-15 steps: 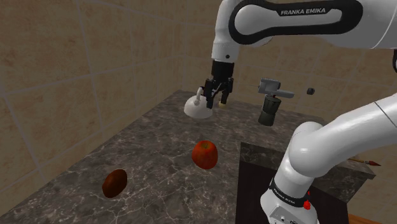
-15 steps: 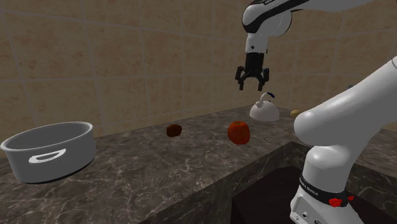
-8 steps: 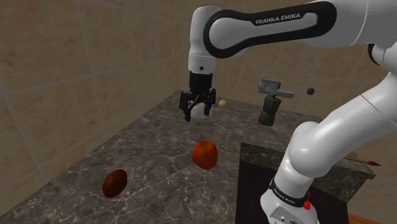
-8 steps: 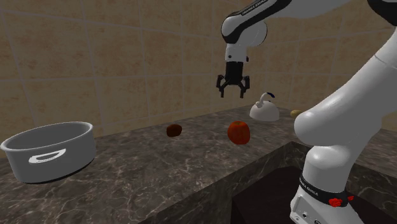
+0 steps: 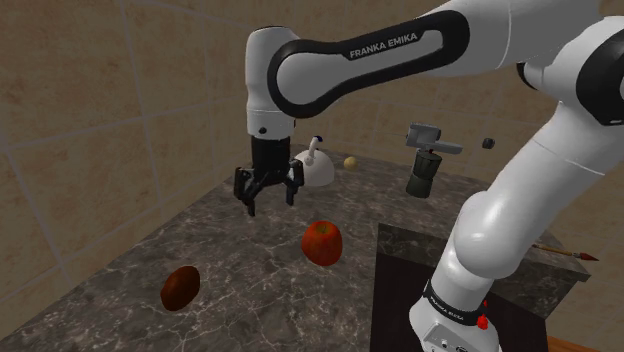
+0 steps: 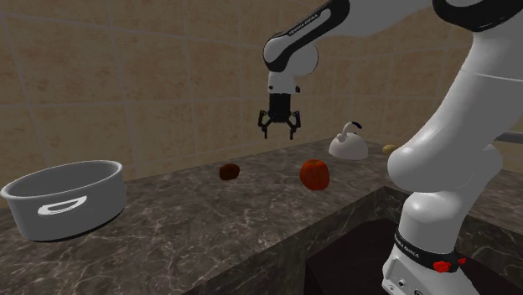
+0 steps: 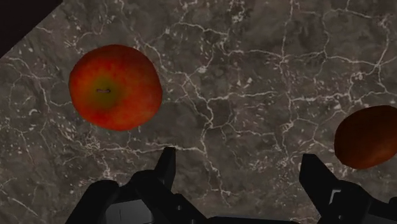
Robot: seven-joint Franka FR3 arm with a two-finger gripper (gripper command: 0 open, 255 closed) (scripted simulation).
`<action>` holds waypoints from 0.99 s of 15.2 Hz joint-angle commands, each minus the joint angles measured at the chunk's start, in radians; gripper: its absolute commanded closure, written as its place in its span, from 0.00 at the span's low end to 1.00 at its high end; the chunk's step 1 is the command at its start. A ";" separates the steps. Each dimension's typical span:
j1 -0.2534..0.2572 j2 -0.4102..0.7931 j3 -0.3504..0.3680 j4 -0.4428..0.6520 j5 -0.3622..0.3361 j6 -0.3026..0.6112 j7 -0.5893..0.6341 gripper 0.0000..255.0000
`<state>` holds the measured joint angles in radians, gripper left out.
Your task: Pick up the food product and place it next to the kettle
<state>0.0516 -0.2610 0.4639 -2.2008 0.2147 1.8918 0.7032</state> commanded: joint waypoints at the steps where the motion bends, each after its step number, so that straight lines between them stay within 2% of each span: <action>1: 0.000 0.086 0.040 0.049 -0.024 0.031 0.084 0.00; 5: 0.015 0.260 0.094 0.163 -0.099 0.066 0.245 0.00; 8: 0.046 0.399 0.112 0.265 -0.170 0.078 0.364 0.00; 15: 0.179 0.722 0.080 0.568 -0.317 0.044 0.591 0.00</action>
<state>0.2066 0.4068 0.5529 -1.6863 -0.0791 1.9427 1.2618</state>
